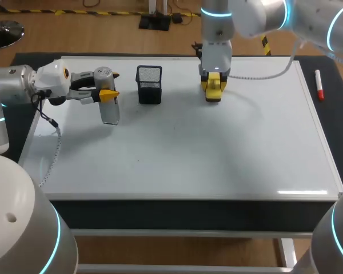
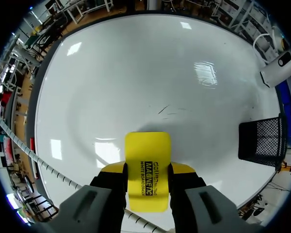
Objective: Pick up the inspection probe, press it on each red-marked spot on the whiteboard one by one, put down the probe, pick up the eraser, and wipe off all the red marks.
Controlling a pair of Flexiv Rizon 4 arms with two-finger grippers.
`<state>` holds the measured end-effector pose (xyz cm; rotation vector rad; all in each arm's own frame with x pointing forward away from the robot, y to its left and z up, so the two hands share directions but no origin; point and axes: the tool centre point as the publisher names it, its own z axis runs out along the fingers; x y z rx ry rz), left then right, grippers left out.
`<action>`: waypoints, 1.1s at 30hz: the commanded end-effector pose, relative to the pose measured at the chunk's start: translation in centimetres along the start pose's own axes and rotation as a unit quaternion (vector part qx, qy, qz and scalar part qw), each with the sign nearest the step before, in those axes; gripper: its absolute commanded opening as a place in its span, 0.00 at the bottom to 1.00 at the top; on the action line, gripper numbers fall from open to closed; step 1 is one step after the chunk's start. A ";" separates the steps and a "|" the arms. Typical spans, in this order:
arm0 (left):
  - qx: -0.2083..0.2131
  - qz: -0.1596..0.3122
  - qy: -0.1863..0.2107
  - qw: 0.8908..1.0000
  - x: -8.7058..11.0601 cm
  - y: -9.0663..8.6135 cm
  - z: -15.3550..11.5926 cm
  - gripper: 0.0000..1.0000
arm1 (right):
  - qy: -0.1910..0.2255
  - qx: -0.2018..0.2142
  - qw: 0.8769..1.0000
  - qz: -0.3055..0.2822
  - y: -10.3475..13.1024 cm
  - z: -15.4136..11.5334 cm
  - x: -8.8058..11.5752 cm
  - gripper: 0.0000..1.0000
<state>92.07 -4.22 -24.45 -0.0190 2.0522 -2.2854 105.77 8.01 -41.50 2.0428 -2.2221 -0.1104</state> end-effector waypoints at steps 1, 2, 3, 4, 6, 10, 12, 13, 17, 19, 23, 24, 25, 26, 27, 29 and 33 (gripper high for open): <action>0.001 0.001 0.001 1.000 0.0 0.0 0.0 0.00 | 0.003 0.001 1.000 0.001 -0.3 0.2 -0.1 0.00; 0.001 0.001 0.001 1.000 0.0 0.0 0.0 0.00 | 0.004 0.002 1.000 0.001 -0.3 0.3 -0.1 0.00; 0.001 0.001 0.001 1.000 0.0 0.0 0.0 0.00 | 0.005 0.002 1.000 0.001 -0.3 0.3 -0.1 0.00; 0.001 0.001 0.001 1.000 0.0 0.0 0.0 0.00 | 0.006 0.003 1.000 0.000 -0.3 0.3 -0.1 0.00; 0.001 0.001 0.001 1.000 0.0 0.0 0.0 0.00 | 0.009 0.006 1.000 -0.004 -0.3 0.4 -0.1 0.00; 0.001 0.001 0.001 1.000 0.0 0.0 0.0 0.00 | 0.012 0.007 1.000 -0.009 -0.3 0.5 0.0 0.00; 0.001 0.001 0.001 1.000 0.0 0.0 0.0 0.00 | 0.013 0.011 1.000 -0.012 -0.3 0.5 0.1 0.00; 0.001 0.001 0.001 1.000 0.0 0.0 0.0 0.00 | 0.014 0.011 1.000 -0.012 -0.3 0.5 0.2 0.00; 0.001 0.001 0.001 1.000 0.0 0.0 0.0 0.00 | 0.013 0.018 1.000 -0.009 -0.4 0.2 0.4 1.00; 0.001 0.001 0.001 1.000 0.0 0.0 0.0 0.00 | 0.011 0.024 1.000 -0.008 -0.3 -0.3 0.5 1.00; 0.001 0.001 0.001 1.000 0.0 0.0 0.0 0.00 | -0.015 0.030 0.999 0.008 -0.3 -1.7 1.0 1.00; 0.001 0.001 0.001 1.000 0.0 0.0 0.0 0.00 | -0.026 0.028 0.999 0.015 -0.5 -2.1 1.3 1.00; 0.001 0.001 0.001 1.000 0.0 0.0 0.0 0.00 | -0.037 0.026 0.999 0.025 -0.5 -2.5 1.4 1.00; 0.001 0.001 0.001 1.000 0.0 0.0 0.0 0.00 | -0.051 0.021 0.998 0.036 -0.5 -3.0 1.6 1.00; 0.001 0.001 0.001 1.000 0.0 0.0 0.0 0.00 | -0.061 0.014 0.996 0.056 -0.7 -3.5 1.8 1.00; 0.001 0.001 0.001 1.000 0.0 0.0 0.0 0.00 | -0.093 0.001 0.992 0.089 -1.2 -4.1 2.3 1.00; 0.001 0.001 0.001 1.000 0.0 0.0 0.0 0.00 | -0.150 -0.027 0.978 0.144 -1.6 -5.6 3.1 1.00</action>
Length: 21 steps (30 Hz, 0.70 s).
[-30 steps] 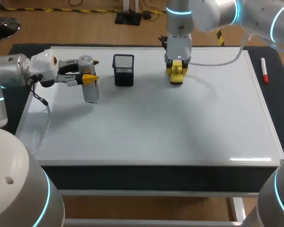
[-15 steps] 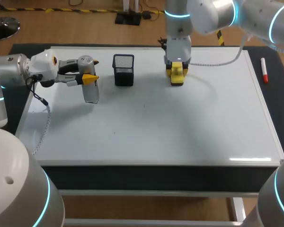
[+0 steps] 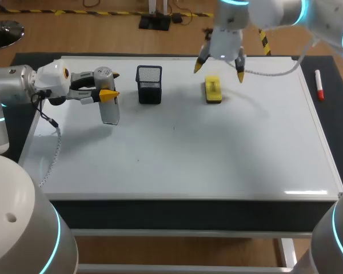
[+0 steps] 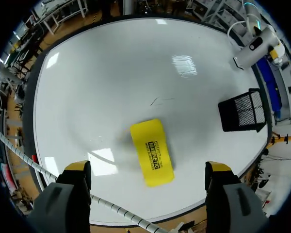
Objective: Pick up the inspection probe, press it on each red-marked spot on the whiteboard one by one, put down the probe, pick up the eraser, and wipe off all the red marks.
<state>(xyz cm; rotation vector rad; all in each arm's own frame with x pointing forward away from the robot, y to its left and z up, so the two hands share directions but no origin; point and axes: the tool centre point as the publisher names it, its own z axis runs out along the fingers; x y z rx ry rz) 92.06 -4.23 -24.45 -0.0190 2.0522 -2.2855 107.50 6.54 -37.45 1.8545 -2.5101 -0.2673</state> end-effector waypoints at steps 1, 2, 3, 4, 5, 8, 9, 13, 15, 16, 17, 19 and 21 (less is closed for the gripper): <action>0.001 0.001 0.001 1.000 0.0 0.0 0.0 0.00 | -0.078 -0.038 0.994 0.060 -0.7 -2.1 1.3 1.00; 0.001 0.001 0.001 1.000 0.0 0.0 0.0 0.00 | -0.090 -0.042 0.993 0.068 -0.8 -2.5 1.4 1.00; 0.001 0.001 0.001 1.000 0.0 0.0 0.0 0.00 | -0.104 -0.049 0.990 0.086 -0.9 -3.0 1.4 1.00; 0.001 0.001 0.001 1.000 0.0 0.0 0.0 0.00 | -0.115 -0.059 0.987 0.100 -1.1 -3.5 1.5 1.00; 0.001 0.001 0.001 1.000 0.0 0.0 0.0 0.00 | -0.132 -0.068 0.983 0.112 -1.2 -4.0 1.5 1.00; 0.001 0.001 0.001 1.000 0.0 0.0 0.0 0.00 | -0.170 -0.077 0.971 0.151 -1.4 -5.6 1.8 1.00; 0.001 0.001 0.001 1.000 0.0 0.0 0.0 0.00 | -0.177 -0.084 0.967 0.163 -1.5 -6.1 1.9 1.00; 0.001 0.001 0.001 1.000 0.0 0.0 0.0 0.00 | -0.214 -0.094 0.952 0.200 -1.7 -8.1 2.2 1.00; 0.001 0.001 0.001 1.000 0.0 0.0 0.0 0.00 | -0.208 -0.104 0.946 0.228 -1.9 -8.9 2.4 1.00; 0.001 0.001 0.001 1.000 0.0 0.0 0.0 0.00 | -0.206 -0.116 0.942 0.236 -2.0 -9.2 2.4 1.00; 0.001 0.001 0.001 1.000 0.0 0.0 0.0 0.00 | -0.215 -0.121 0.939 0.239 -2.0 -9.7 2.6 1.00; 0.001 0.001 0.001 1.000 0.0 0.0 0.0 0.00 | -0.232 -0.122 0.931 0.253 -2.1 -10.8 3.0 1.00; 0.001 0.001 0.001 1.000 0.0 0.0 0.0 0.00 | -0.239 -0.122 0.925 0.270 -2.4 -11.5 3.6 1.00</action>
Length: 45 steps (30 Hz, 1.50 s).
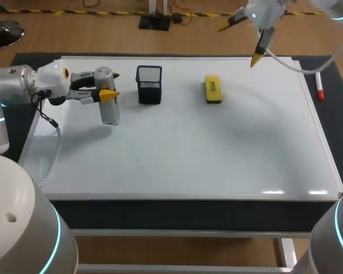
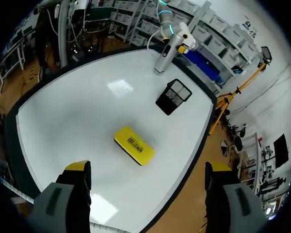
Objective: Pick up the inspection probe, press it on each red-marked spot on the whiteboard one by one, put down the probe, pick up the eraser, and wipe off all the red marks.
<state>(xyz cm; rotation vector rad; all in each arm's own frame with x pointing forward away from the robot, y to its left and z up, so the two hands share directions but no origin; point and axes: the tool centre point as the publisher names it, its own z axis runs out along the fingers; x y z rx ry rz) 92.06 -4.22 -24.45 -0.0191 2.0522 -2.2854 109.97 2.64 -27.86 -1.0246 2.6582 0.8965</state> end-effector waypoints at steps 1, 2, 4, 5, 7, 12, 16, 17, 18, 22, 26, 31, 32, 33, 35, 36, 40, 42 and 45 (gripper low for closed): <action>0.001 0.001 0.001 1.000 0.0 0.0 0.0 0.00 | -0.033 -0.007 0.999 0.026 -0.5 -2.2 0.6 1.00; 0.001 0.001 0.001 1.000 0.0 0.0 0.0 0.00 | -0.035 -0.011 0.999 0.031 -0.3 -2.7 0.6 1.00; 0.001 0.001 0.001 1.000 0.0 0.0 0.0 0.00 | -0.051 -0.014 0.998 0.024 0.1 -3.3 0.6 1.00; 0.001 0.001 0.001 1.000 0.0 0.0 0.0 0.00 | -0.049 -0.013 0.998 0.028 0.2 -3.5 0.7 1.00; 0.001 0.001 0.001 1.000 0.0 0.0 0.0 0.00 | -0.066 -0.018 0.997 0.024 0.5 -4.1 0.7 1.00; 0.001 0.001 0.001 1.000 0.0 0.0 0.0 0.00 | -0.069 -0.022 0.997 0.031 1.0 -4.9 0.8 1.00; 0.001 0.001 0.001 1.000 0.0 0.0 0.0 0.00 | -0.069 -0.022 0.997 0.031 1.0 -4.9 0.8 1.00; 0.001 0.001 0.001 1.000 0.0 0.0 0.0 0.00 | -0.069 -0.022 0.997 0.031 1.0 -4.9 0.8 1.00; 0.001 0.001 0.001 1.000 0.0 0.0 0.0 0.00 | -0.069 -0.022 0.997 0.031 1.0 -4.9 0.8 1.00; -0.002 0.004 0.003 1.000 -0.3 -0.4 0.2 0.00 | -0.069 -0.022 0.997 0.031 1.0 -4.9 0.8 1.00; -0.011 0.011 0.011 1.000 -1.8 -2.0 1.0 0.00 | -0.069 -0.022 0.997 0.031 1.0 -4.9 0.8 1.00; -0.011 0.014 0.022 1.000 -3.6 -3.4 2.0 0.00 | -0.069 -0.022 0.997 0.031 1.0 -4.9 0.8 1.00; -0.010 0.016 0.026 0.999 -3.9 -3.7 2.2 0.00 | -0.069 -0.022 0.997 0.031 1.0 -4.9 0.8 1.00; -0.011 0.019 0.028 0.999 -4.2 -4.1 2.5 0.00 | -0.069 -0.022 0.997 0.031 1.0 -4.9 0.8 1.00; -0.006 0.022 0.036 0.999 -4.7 -4.7 3.1 0.00 | -0.069 -0.022 0.997 0.031 1.0 -4.9 0.8 1.00; -0.003 0.023 0.041 0.999 -4.9 -5.0 3.3 0.00 | -0.069 -0.022 0.997 0.031 1.0 -4.9 0.8 1.00; 0.002 0.028 0.046 0.999 -6.0 -6.0 4.6 0.00 | -0.069 -0.022 0.997 0.031 1.0 -4.9 0.8 1.00; 0.008 0.030 0.051 0.998 -6.6 -6.3 5.2 0.00 | -0.069 -0.022 0.997 0.031 1.0 -4.9 0.8 1.00; 0.015 0.033 0.055 0.998 -7.3 -6.8 6.1 0.00 | -0.069 -0.022 0.997 0.031 1.0 -4.9 0.8 1.00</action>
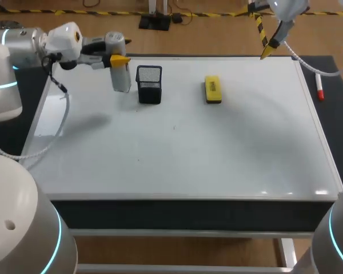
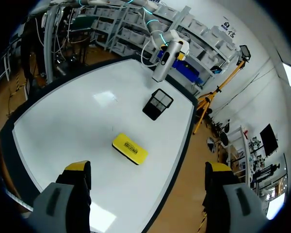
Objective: Pick up the inspection probe, press it on each red-marked spot on the whiteboard one by one, put down the probe, pick up the eraser, and wipe off all the red marks.
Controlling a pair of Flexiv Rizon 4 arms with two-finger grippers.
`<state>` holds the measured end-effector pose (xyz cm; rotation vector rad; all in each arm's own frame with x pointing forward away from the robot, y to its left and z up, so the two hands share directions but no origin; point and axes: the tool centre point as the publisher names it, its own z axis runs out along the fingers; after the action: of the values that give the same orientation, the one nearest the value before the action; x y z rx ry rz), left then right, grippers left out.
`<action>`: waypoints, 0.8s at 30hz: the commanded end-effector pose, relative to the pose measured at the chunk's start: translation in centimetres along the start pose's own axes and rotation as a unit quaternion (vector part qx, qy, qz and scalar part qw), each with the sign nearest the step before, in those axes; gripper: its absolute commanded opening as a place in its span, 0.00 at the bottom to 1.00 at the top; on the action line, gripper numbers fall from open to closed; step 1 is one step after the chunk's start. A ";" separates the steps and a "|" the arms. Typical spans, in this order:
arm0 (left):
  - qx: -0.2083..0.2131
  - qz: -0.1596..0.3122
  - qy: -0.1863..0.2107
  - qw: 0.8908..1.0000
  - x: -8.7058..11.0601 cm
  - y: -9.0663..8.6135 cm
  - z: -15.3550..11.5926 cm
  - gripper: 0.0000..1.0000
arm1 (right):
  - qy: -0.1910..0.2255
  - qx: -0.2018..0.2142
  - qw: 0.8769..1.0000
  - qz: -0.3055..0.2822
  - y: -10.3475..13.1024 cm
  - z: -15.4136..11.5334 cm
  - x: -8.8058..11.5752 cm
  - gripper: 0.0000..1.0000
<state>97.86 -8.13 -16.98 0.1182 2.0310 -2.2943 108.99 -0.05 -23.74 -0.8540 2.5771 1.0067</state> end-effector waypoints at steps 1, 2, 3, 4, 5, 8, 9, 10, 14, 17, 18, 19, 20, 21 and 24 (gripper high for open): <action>0.008 0.003 0.024 1.000 -1.8 -0.1 1.3 0.00 | 0.002 0.001 1.000 -0.001 -0.1 -0.1 0.0 1.00; 0.010 0.007 0.026 1.000 -2.1 -0.3 1.5 0.00 | 0.002 0.001 1.000 -0.001 -0.1 -0.1 0.0 1.00; 0.011 0.008 0.027 1.000 -2.3 -0.6 1.8 0.00 | 0.002 0.001 1.000 -0.001 -0.1 -0.1 0.0 1.00; 0.012 0.011 0.028 0.999 -2.5 -0.8 2.2 0.00 | 0.002 0.001 1.000 -0.001 -0.1 -0.1 0.0 1.00; 0.012 0.012 0.029 0.999 -2.7 -1.0 2.5 0.00 | 0.002 0.001 1.000 -0.001 -0.1 -0.1 0.0 1.00; 0.016 0.014 0.029 0.999 -3.4 -1.2 3.3 0.00 | 0.002 0.001 1.000 -0.001 -0.1 -0.1 0.0 1.00; 0.018 0.013 0.026 0.999 -3.7 -1.2 3.5 0.00 | 0.002 0.001 1.000 -0.001 -0.1 -0.1 0.0 1.00; 0.023 0.012 0.026 0.999 -3.9 -1.1 3.7 0.00 | 0.002 0.001 1.000 -0.001 -0.1 -0.1 0.0 1.00; 0.031 0.003 0.027 0.999 -4.9 -0.6 4.7 0.00 | 0.002 0.001 1.000 -0.001 -0.1 -0.1 0.0 1.00; 0.032 -0.008 0.017 0.999 -5.5 -0.1 5.2 0.00 | 0.002 0.001 1.000 -0.001 -0.1 -0.1 0.0 1.00; 0.029 -0.015 0.012 0.999 -5.7 0.1 5.3 0.00 | 0.002 0.001 1.000 -0.001 -0.1 -0.1 0.0 1.00; 0.029 -0.021 0.011 0.999 -6.0 0.4 5.4 0.00 | 0.002 0.001 1.000 -0.001 -0.1 -0.1 0.0 1.00; 0.030 -0.024 0.011 0.999 -6.3 0.7 5.5 0.00 | 0.002 0.001 1.000 -0.001 -0.1 -0.1 0.0 1.00; 0.030 -0.026 0.009 0.999 -6.4 0.9 5.5 0.00 | 0.002 0.001 1.000 -0.001 -0.1 -0.1 0.0 1.00; 0.038 -0.034 0.007 0.999 -7.0 1.4 5.7 0.00 | 0.002 0.001 1.000 -0.001 -0.1 -0.1 0.0 1.00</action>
<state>103.97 -13.56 -16.29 0.0444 1.9958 -2.3894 109.00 -0.08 -23.75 -0.8554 2.5775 1.0066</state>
